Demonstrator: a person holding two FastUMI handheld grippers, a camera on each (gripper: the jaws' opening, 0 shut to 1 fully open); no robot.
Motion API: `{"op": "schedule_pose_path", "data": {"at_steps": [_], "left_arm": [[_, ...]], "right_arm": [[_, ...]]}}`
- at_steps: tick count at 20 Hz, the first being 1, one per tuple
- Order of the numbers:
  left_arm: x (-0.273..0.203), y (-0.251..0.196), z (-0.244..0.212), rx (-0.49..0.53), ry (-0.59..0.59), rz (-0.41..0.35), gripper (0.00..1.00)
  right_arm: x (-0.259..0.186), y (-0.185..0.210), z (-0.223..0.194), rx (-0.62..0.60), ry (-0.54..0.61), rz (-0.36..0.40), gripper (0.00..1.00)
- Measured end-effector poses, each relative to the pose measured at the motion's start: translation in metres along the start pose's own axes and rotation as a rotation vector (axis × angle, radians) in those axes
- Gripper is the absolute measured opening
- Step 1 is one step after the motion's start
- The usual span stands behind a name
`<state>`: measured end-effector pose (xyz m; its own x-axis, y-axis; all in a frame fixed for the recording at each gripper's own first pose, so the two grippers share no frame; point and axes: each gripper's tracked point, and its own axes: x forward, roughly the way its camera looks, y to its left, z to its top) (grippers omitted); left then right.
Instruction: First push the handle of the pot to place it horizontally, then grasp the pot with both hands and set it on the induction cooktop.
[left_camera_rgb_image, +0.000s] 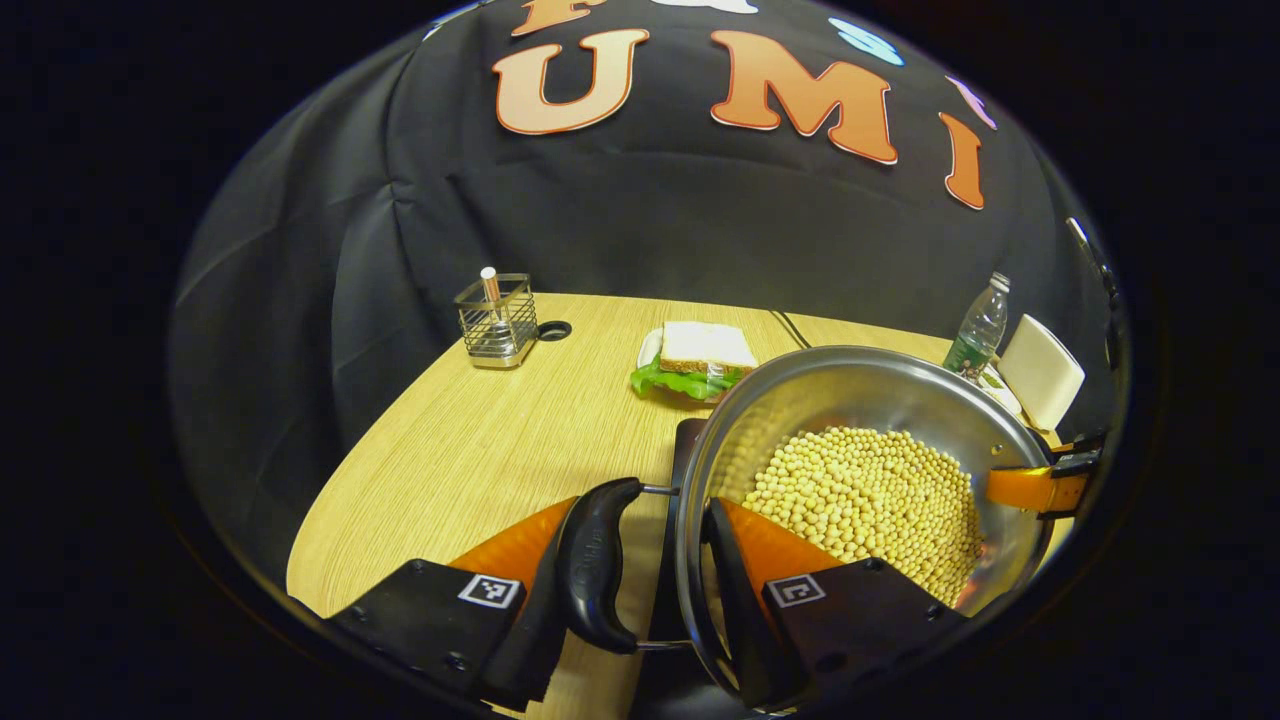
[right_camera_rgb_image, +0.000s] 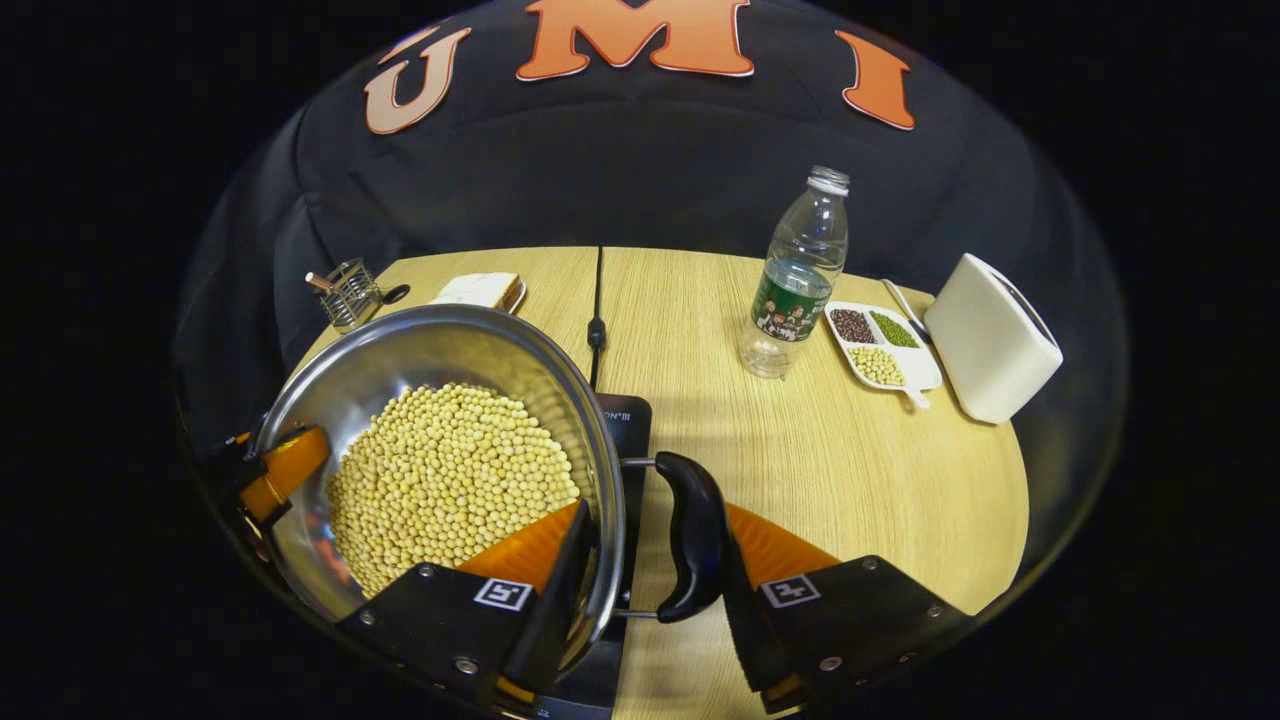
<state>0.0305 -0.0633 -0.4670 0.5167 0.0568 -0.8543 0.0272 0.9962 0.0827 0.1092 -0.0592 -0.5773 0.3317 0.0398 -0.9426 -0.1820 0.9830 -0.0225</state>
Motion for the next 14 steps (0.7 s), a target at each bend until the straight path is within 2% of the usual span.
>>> {"op": "schedule_pose_path", "data": {"at_steps": [2, 3, 4, 8, 12, 14], "left_arm": [[0.002, 0.002, 0.000, 0.012, -0.007, 0.006, 0.76], [0.003, 0.001, 0.000, 0.011, -0.009, 0.006, 0.78], [0.003, 0.000, -0.001, 0.008, -0.011, 0.007, 0.77], [-0.002, 0.002, 0.002, 0.004, -0.015, 0.013, 0.81], [-0.026, 0.006, 0.040, 0.039, -0.137, 0.049, 0.81], [-0.048, 0.005, 0.062, 0.056, -0.209, 0.068, 0.83]], "right_arm": [[0.003, 0.002, -0.001, -0.025, -0.012, -0.019, 0.74], [0.003, 0.002, -0.001, -0.033, -0.015, -0.022, 0.71], [0.003, 0.002, -0.002, -0.041, -0.016, -0.021, 0.78], [-0.003, 0.003, -0.001, -0.065, -0.030, 0.001, 0.83], [-0.034, 0.000, 0.020, -0.041, -0.117, 0.034, 0.83], [-0.055, -0.008, 0.033, -0.038, -0.170, 0.031, 0.83]]}}
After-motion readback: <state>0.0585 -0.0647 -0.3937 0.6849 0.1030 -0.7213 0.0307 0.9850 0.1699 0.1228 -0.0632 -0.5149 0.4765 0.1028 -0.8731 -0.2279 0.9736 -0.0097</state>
